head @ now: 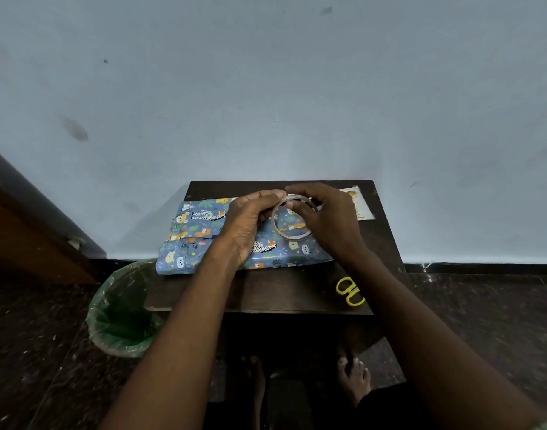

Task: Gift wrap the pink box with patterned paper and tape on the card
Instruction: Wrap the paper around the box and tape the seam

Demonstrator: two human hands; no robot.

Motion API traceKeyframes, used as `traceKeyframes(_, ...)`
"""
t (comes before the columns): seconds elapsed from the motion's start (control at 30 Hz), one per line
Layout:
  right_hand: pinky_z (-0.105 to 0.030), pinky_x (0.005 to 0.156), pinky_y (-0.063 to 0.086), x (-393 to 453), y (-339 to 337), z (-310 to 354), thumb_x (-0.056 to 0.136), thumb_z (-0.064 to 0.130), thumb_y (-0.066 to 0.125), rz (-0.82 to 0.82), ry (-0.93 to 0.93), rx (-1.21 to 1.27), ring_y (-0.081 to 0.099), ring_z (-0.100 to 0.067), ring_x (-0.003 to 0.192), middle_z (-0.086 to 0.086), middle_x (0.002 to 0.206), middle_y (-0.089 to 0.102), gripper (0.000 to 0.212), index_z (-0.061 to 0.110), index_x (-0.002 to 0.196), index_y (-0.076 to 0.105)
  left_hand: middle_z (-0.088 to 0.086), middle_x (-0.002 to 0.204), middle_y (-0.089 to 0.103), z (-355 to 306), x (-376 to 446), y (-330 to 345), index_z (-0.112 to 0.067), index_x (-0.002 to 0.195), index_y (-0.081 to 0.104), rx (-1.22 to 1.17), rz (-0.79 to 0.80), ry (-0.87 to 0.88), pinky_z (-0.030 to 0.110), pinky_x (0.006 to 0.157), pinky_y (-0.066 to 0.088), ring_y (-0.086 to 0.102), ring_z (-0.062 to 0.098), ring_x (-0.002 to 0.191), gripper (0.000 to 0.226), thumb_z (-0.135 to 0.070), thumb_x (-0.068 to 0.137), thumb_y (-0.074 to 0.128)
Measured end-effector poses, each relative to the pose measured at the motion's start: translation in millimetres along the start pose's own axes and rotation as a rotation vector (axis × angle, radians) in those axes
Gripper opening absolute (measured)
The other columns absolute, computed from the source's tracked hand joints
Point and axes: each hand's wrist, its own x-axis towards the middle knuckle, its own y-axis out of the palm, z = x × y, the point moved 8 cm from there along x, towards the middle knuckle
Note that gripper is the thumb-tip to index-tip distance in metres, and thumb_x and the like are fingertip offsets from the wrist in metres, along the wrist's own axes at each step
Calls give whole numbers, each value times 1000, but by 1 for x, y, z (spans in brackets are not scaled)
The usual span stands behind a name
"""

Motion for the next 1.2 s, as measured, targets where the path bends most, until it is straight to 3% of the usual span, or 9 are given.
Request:
traceKeyframes(0.17, -26, 72, 49, 3, 4, 1, 95, 17, 74, 17, -42, -37, 66, -8, 84, 6, 91, 76, 8, 18, 98, 82, 5, 87, 80, 0, 0, -2, -6, 93, 80, -64, -15, 22, 19, 74, 59, 75, 11, 79, 9, -2, 95, 71)
traceKeyframes(0.33, -16, 70, 42, 6, 13, -13, 94, 15, 75, 156, 54, -33, 62, -9, 79, 7, 86, 69, 7, 15, 97, 81, 4, 92, 80, 3, 1, -3, -10, 93, 81, -28, -3, 42, 24, 86, 59, 73, 13, 85, 11, -5, 96, 72)
traceKeyframes(0.53, -19, 70, 43, 5, 17, -16, 89, 6, 78, 227, 92, -10, 59, -1, 74, 7, 86, 71, 27, 21, 112, 80, 10, 100, 81, 7, 5, -4, -15, 94, 83, -36, -18, 52, 40, 106, 55, 73, 23, 99, 13, -8, 96, 74)
traceKeyframes(0.6, -18, 70, 42, 4, 16, -16, 89, 7, 77, 201, 95, -2, 58, 3, 73, 12, 84, 68, 28, 23, 112, 79, 9, 101, 81, 6, 6, -3, -15, 100, 81, -49, -5, 57, 39, 104, 56, 73, 22, 98, 13, -6, 97, 73)
traceKeyframes(0.73, -16, 74, 45, 4, 11, -15, 90, 5, 75, 153, 111, 95, 63, 6, 79, 24, 87, 70, 24, 23, 106, 81, 4, 104, 81, 2, 4, 3, -8, 116, 77, -39, 82, 47, 23, 92, 56, 75, 13, 99, 19, -9, 102, 64)
traceKeyframes(0.87, -16, 75, 46, 4, 10, -12, 91, 3, 74, 153, 131, 207, 63, 4, 75, 17, 90, 75, 25, 24, 103, 80, 3, 110, 80, -1, 0, 8, -7, 115, 77, -4, 162, 60, 24, 102, 53, 72, 12, 109, 24, -14, 106, 57)
traceKeyframes(1.03, -14, 67, 44, 1, 14, -7, 92, -1, 72, 171, 160, 317, 58, 7, 64, 25, 76, 68, 29, 27, 101, 78, 4, 107, 80, -5, -3, 9, -7, 111, 78, -38, 172, 58, 26, 102, 54, 73, 14, 107, 28, -18, 109, 53)
traceKeyframes(1.2, -31, 70, 51, -2, 21, -7, 93, 5, 73, 198, 187, 376, 60, -9, 73, 15, 80, 69, 28, 31, 101, 79, 10, 105, 79, -3, 0, 3, 2, 114, 76, -80, 117, 59, 23, 94, 56, 74, 17, 104, 25, -10, 105, 55)
